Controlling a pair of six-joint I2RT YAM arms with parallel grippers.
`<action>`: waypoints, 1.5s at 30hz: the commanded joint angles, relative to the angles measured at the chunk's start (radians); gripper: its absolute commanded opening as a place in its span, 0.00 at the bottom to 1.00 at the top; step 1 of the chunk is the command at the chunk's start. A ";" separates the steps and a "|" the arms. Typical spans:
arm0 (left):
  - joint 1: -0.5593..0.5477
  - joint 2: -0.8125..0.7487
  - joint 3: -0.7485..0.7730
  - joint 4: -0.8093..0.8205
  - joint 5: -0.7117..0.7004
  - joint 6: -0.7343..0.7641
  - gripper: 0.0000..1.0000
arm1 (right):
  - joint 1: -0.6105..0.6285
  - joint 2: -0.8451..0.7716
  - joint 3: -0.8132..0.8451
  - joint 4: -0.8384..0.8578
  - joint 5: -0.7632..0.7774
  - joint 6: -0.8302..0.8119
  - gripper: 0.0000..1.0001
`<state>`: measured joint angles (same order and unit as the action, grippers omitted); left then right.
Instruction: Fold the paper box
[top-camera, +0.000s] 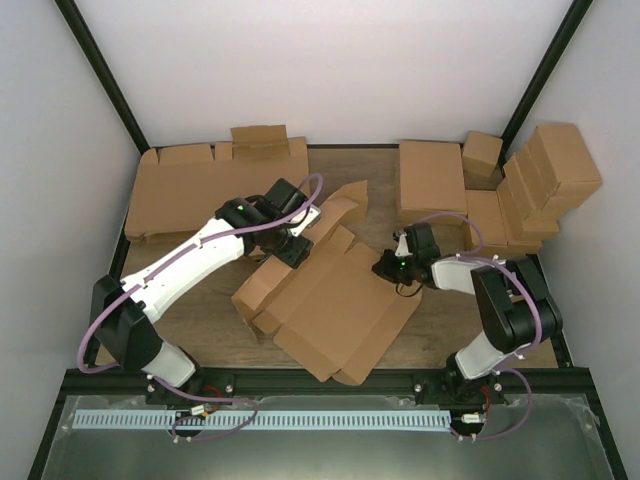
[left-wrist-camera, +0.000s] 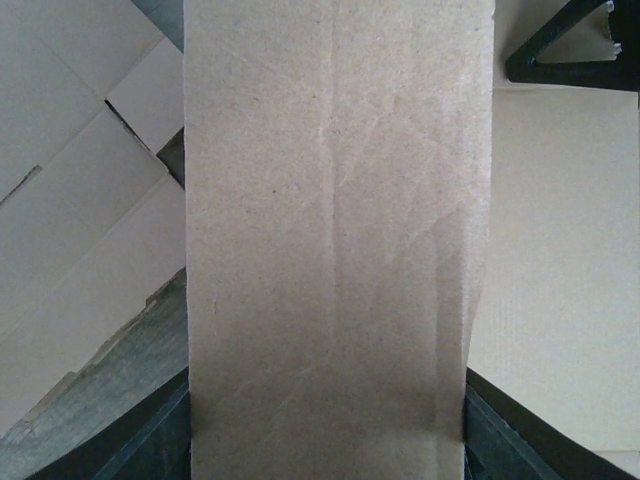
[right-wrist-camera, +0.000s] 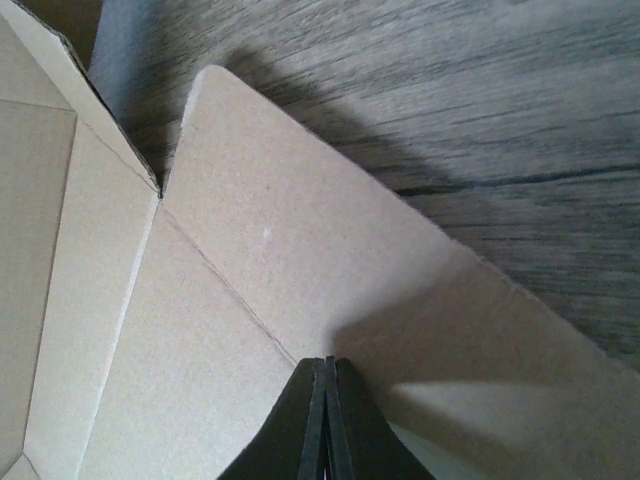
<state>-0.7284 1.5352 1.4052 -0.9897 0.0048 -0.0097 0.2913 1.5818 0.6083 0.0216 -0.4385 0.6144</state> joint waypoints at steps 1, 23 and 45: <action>-0.012 0.008 0.000 0.002 0.006 0.013 0.61 | -0.002 -0.043 -0.025 0.001 -0.009 -0.007 0.01; -0.044 0.012 0.026 -0.020 -0.056 -0.004 0.60 | 0.010 -0.330 -0.018 0.222 0.016 -0.212 0.31; -0.069 -0.047 -0.057 0.049 -0.076 -0.032 0.60 | 0.010 -0.177 0.037 0.201 -0.178 -0.158 0.43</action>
<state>-0.7921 1.5162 1.3586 -0.9619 -0.0677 -0.0330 0.2989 1.3350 0.6212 0.2352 -0.5613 0.4339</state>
